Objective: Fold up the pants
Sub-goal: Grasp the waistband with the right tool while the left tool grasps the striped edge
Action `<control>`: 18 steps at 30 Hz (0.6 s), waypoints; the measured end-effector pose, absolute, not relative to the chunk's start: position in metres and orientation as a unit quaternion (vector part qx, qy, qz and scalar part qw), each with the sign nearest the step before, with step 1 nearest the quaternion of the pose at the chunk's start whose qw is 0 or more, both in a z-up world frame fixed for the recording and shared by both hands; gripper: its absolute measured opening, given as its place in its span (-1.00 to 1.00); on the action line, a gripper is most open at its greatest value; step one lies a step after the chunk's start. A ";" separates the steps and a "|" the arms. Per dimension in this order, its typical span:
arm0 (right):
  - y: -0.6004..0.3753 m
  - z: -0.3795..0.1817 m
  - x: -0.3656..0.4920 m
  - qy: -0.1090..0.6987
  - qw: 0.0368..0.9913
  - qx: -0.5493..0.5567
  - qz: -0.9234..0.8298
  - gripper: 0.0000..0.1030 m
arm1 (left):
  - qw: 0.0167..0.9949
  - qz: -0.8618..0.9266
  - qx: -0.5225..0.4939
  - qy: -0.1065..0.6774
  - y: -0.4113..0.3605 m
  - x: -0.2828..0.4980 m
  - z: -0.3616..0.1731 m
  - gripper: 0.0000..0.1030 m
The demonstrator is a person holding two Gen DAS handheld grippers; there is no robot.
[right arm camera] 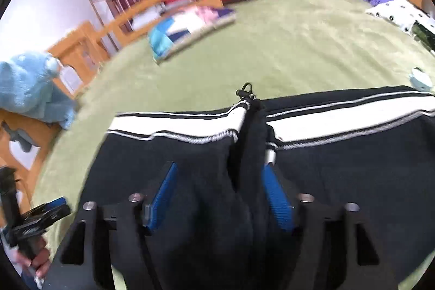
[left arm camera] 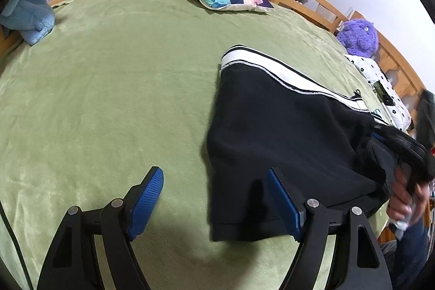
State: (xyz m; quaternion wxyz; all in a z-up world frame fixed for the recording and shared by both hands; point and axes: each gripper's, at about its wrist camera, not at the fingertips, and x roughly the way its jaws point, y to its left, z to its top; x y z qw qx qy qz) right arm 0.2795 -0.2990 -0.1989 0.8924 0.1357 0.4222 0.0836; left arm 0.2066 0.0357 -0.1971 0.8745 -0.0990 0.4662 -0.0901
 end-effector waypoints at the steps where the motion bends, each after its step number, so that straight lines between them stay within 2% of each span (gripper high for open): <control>1: -0.296 -0.205 0.290 0.436 0.885 0.129 0.097 -0.88 | 0.874 -0.090 -0.100 0.468 0.038 0.208 -0.198 0.49; 3: -0.299 -0.187 0.298 0.398 0.907 0.103 0.085 -0.89 | 0.874 -0.088 -0.097 0.469 0.039 0.208 -0.197 0.49; 5: -0.322 -0.175 0.299 0.382 0.901 0.182 0.100 -0.85 | 0.876 -0.085 -0.099 0.464 0.040 0.206 -0.196 0.49; 7: -0.318 -0.187 0.307 0.417 0.891 0.160 0.077 -0.70 | 0.871 -0.096 -0.118 0.468 0.040 0.207 -0.197 0.49; 8: -0.306 -0.203 0.311 0.462 0.878 0.103 0.066 -0.50 | 0.867 -0.101 -0.124 0.471 0.038 0.208 -0.199 0.49; 10: -0.297 -0.218 0.300 0.505 0.859 0.050 0.066 -0.50 | 0.863 -0.108 -0.124 0.478 0.034 0.209 -0.201 0.49; 11: -0.302 -0.217 0.291 0.500 0.862 0.052 0.066 -0.45 | 0.863 -0.109 -0.121 0.478 0.032 0.209 -0.201 0.49; 13: -0.312 -0.209 0.268 0.489 0.865 0.084 0.069 -0.13 | 0.864 -0.112 -0.117 0.477 0.030 0.207 -0.201 0.49; 14: -0.317 -0.207 0.251 0.487 0.864 0.104 0.079 0.17 | 0.863 -0.113 -0.117 0.479 0.029 0.207 -0.202 0.49; 15: -0.319 -0.209 0.240 0.483 0.864 0.112 0.083 0.29 | 0.861 -0.114 -0.118 0.481 0.028 0.207 -0.203 0.49; 16: -0.316 -0.213 0.235 0.481 0.865 0.119 0.083 0.29 | 0.859 -0.115 -0.123 0.483 0.027 0.207 -0.204 0.49; 17: -0.311 -0.225 0.224 0.492 0.858 0.119 0.089 0.20 | 0.858 -0.117 -0.129 0.484 0.027 0.208 -0.205 0.49; 18: -0.306 -0.235 0.217 0.504 0.852 0.108 0.095 -0.27 | 0.856 -0.117 -0.133 0.485 0.027 0.209 -0.206 0.49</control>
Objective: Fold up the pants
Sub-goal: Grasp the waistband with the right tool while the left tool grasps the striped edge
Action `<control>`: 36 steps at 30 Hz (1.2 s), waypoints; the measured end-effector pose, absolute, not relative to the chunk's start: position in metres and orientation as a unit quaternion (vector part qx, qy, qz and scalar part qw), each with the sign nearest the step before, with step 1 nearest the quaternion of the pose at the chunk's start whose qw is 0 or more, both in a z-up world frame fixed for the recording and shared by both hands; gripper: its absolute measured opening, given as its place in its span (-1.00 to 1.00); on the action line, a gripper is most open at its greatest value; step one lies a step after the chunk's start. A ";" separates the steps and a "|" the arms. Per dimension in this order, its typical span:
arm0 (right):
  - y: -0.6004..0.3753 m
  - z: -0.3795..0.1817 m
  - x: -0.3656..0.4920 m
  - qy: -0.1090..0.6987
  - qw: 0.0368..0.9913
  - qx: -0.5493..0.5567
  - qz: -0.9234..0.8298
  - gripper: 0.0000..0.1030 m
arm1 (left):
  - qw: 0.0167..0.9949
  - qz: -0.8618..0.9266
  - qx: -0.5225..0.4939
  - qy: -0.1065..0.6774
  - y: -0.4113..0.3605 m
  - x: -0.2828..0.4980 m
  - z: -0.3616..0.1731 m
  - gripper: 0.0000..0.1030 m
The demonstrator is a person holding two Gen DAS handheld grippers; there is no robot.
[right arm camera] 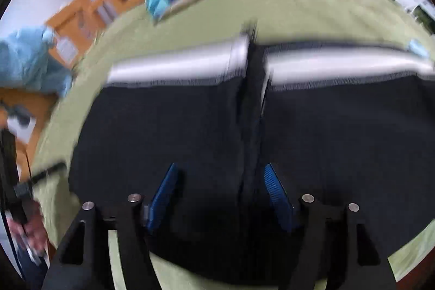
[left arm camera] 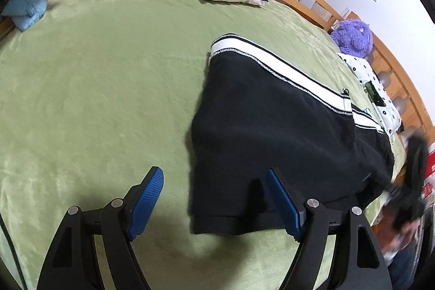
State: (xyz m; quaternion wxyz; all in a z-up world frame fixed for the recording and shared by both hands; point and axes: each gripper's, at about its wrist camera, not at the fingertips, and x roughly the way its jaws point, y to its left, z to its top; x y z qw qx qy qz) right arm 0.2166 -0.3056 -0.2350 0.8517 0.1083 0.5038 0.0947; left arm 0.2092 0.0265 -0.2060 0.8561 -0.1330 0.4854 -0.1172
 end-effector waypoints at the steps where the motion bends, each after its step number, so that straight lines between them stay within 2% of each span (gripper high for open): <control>1: -0.301 -0.244 0.212 0.506 0.852 0.091 0.093 -0.32 | 0.854 -0.118 -0.138 0.487 0.025 0.210 -0.207 0.49; 3: -0.295 -0.244 0.202 0.487 0.866 0.075 0.086 -0.35 | 0.852 -0.122 -0.147 0.487 0.024 0.213 -0.208 0.49; 7: -0.333 -0.219 0.195 0.478 0.856 0.169 0.100 -0.30 | 0.859 -0.106 -0.123 0.486 0.017 0.225 -0.207 0.49; 11: -0.397 -0.189 0.169 0.430 0.889 0.157 0.003 0.11 | 0.861 -0.101 -0.117 0.485 0.014 0.247 -0.207 0.49; 14: -0.455 -0.185 0.150 0.433 0.883 0.166 -0.071 0.33 | 0.847 -0.126 -0.137 0.498 0.011 0.266 -0.214 0.49; 19: -0.530 -0.223 0.139 0.453 0.848 0.242 -0.131 0.34 | 0.830 -0.135 -0.126 0.527 -0.002 0.290 -0.234 0.48; 23: -0.558 -0.256 0.144 0.434 0.836 0.311 -0.127 0.34 | 0.828 -0.137 -0.122 0.530 -0.008 0.299 -0.241 0.49; 25: -0.570 -0.270 0.147 0.415 0.833 0.346 -0.115 0.34 | 0.830 -0.141 -0.118 0.526 -0.011 0.303 -0.242 0.56; 31: -0.597 -0.283 0.171 0.349 0.843 0.396 -0.106 0.38 | 0.831 -0.160 -0.110 0.521 -0.021 0.327 -0.242 0.56; 32: -0.602 -0.285 0.178 0.340 0.843 0.404 -0.108 0.37 | 0.830 -0.164 -0.111 0.522 -0.021 0.330 -0.243 0.55; 33: -0.604 -0.285 0.183 0.336 0.842 0.407 -0.116 0.08 | 0.827 -0.172 -0.111 0.524 -0.024 0.332 -0.242 0.48; 34: -0.603 -0.284 0.188 0.341 0.841 0.400 -0.130 -0.08 | 0.825 -0.183 -0.109 0.524 -0.028 0.334 -0.240 0.06; 35: -0.598 -0.282 0.198 0.356 0.842 0.387 -0.122 -0.48 | 0.826 -0.184 -0.108 0.522 -0.031 0.334 -0.237 -0.13; 36: -0.594 -0.277 0.201 0.361 0.843 0.381 -0.117 -0.62 | 0.829 -0.184 -0.108 0.518 -0.032 0.332 -0.233 -0.51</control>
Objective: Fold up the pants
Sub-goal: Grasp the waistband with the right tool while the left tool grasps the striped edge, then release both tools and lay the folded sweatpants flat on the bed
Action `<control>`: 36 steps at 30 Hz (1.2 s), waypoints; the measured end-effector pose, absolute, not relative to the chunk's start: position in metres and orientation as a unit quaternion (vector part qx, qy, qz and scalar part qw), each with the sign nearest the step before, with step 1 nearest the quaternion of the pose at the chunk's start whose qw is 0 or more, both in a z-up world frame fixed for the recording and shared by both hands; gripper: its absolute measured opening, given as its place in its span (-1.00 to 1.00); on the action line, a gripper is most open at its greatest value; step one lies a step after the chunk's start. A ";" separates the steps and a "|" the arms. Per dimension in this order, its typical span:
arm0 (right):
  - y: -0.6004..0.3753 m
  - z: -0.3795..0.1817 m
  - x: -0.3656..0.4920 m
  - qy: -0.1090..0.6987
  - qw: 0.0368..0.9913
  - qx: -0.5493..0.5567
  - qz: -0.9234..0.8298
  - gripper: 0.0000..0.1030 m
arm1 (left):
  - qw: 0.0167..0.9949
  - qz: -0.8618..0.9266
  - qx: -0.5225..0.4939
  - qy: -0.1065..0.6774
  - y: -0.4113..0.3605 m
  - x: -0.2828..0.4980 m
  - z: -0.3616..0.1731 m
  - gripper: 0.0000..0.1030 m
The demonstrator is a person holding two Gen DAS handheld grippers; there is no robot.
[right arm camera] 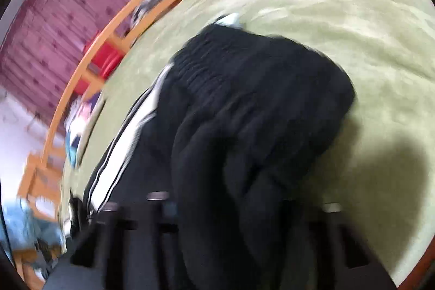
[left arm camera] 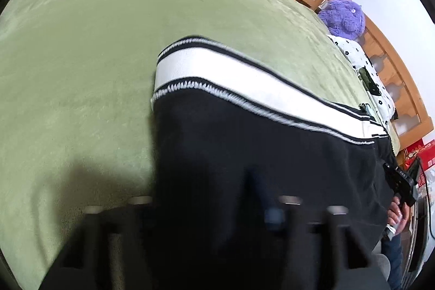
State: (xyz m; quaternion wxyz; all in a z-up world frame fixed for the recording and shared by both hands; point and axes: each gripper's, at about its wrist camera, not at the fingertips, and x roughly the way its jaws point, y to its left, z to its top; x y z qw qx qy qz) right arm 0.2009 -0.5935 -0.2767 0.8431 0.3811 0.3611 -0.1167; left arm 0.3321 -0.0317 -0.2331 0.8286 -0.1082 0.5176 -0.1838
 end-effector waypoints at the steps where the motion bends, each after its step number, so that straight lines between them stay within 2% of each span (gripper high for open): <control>1: -0.582 -0.259 0.200 0.351 0.854 0.360 -0.131 -0.64 | 0.833 -0.188 -0.109 0.509 -0.032 0.329 -0.227 -0.80; 4: -0.549 -0.206 0.199 0.328 0.891 0.285 -0.133 -0.69 | 0.846 -0.192 -0.117 0.484 -0.029 0.319 -0.201 -0.82; 11: -0.485 -0.110 0.219 0.273 0.926 0.252 -0.072 -0.69 | 0.863 -0.200 -0.123 0.447 -0.018 0.300 -0.138 -0.82; 16: -0.424 -0.049 0.224 0.238 0.937 0.254 0.002 -0.69 | 0.879 -0.178 -0.126 0.423 0.028 0.276 -0.104 -0.82; 20: -0.387 -0.032 0.219 0.226 0.939 0.252 0.054 -0.69 | 0.893 -0.130 -0.131 0.411 0.096 0.254 -0.085 -0.82; 25: -0.352 -0.063 0.236 0.268 0.928 0.248 0.073 -0.69 | 0.889 -0.088 -0.122 0.433 0.152 0.246 -0.104 -0.81; 29: -0.333 -0.135 0.253 0.361 0.907 0.214 0.041 -0.66 | 0.866 -0.068 -0.117 0.481 0.173 0.255 -0.165 -0.80; 31: -0.339 -0.177 0.258 0.411 0.890 0.198 -0.008 -0.61 | 0.864 -0.050 -0.106 0.489 0.176 0.257 -0.186 -0.67; 35: -0.369 -0.218 0.254 0.467 0.839 0.278 -0.011 -0.48 | 0.855 -0.049 -0.145 0.495 0.192 0.257 -0.208 -0.46; 36: -0.368 -0.220 0.252 0.479 0.834 0.275 -0.009 -0.44 | 0.854 -0.047 -0.151 0.495 0.193 0.255 -0.209 -0.28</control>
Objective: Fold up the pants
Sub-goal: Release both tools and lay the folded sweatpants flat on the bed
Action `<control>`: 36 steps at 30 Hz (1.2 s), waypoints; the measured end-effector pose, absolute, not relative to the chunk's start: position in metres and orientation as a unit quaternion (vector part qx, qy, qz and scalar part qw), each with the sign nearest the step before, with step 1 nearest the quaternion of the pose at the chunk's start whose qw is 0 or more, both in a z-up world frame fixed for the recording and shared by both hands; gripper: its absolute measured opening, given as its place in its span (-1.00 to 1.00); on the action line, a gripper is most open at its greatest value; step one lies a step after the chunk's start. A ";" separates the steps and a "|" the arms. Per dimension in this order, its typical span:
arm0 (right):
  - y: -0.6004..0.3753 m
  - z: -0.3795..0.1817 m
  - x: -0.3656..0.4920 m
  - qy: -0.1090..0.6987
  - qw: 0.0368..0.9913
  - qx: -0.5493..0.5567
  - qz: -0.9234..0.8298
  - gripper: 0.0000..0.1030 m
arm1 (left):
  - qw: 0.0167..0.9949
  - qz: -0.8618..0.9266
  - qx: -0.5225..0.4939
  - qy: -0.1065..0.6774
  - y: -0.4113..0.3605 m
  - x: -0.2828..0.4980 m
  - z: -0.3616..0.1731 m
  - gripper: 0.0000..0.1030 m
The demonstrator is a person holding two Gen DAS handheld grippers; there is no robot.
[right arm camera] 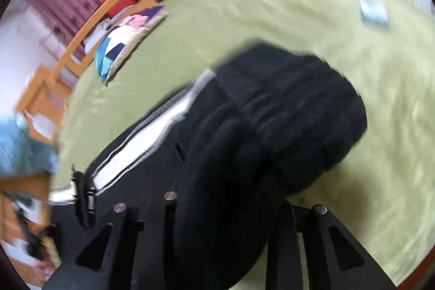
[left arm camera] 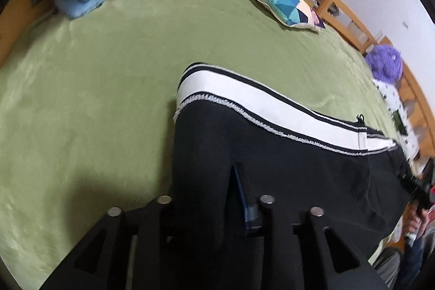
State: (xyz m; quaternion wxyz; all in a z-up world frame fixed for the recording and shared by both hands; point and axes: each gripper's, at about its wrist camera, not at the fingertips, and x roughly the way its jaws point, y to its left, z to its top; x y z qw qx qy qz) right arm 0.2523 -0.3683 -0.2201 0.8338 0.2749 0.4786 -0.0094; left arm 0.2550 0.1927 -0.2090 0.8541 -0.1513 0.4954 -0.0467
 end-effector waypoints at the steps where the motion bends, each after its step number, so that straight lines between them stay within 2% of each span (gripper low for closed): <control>1: -0.362 -0.221 0.249 0.494 0.831 0.257 -0.010 -0.40 | 0.853 -0.041 -0.150 0.498 0.193 0.252 -0.210 -0.08; 3: -0.356 -0.220 0.240 0.506 0.834 0.219 -0.017 -0.30 | 0.853 -0.028 -0.139 0.501 0.191 0.242 -0.213 0.08; 4: -0.352 -0.217 0.238 0.511 0.836 0.200 -0.021 -0.23 | 0.854 -0.030 -0.138 0.501 0.191 0.234 -0.214 0.08; 8: -0.341 -0.204 0.216 0.514 0.845 0.139 -0.036 -0.19 | 0.849 -0.035 -0.158 0.504 0.197 0.205 -0.221 0.15; 13: -0.334 -0.176 0.186 0.488 0.863 0.122 -0.046 -0.18 | 0.845 -0.040 -0.184 0.501 0.201 0.173 -0.226 0.26; 17: -0.339 -0.152 0.178 0.455 0.882 0.120 -0.036 -0.15 | 0.841 -0.043 -0.201 0.501 0.201 0.157 -0.231 0.27; 24: -0.311 -0.143 0.170 0.432 0.898 0.075 -0.019 -0.15 | 0.847 -0.015 -0.199 0.492 0.191 0.144 -0.229 0.31; 29: -0.275 -0.148 0.167 0.429 0.902 0.040 0.003 -0.15 | 0.876 0.031 -0.135 0.463 0.165 0.121 -0.200 0.28; 36: -0.252 -0.153 0.158 0.414 0.906 0.085 0.034 -0.15 | 0.887 0.037 -0.129 0.442 0.138 0.103 -0.165 0.31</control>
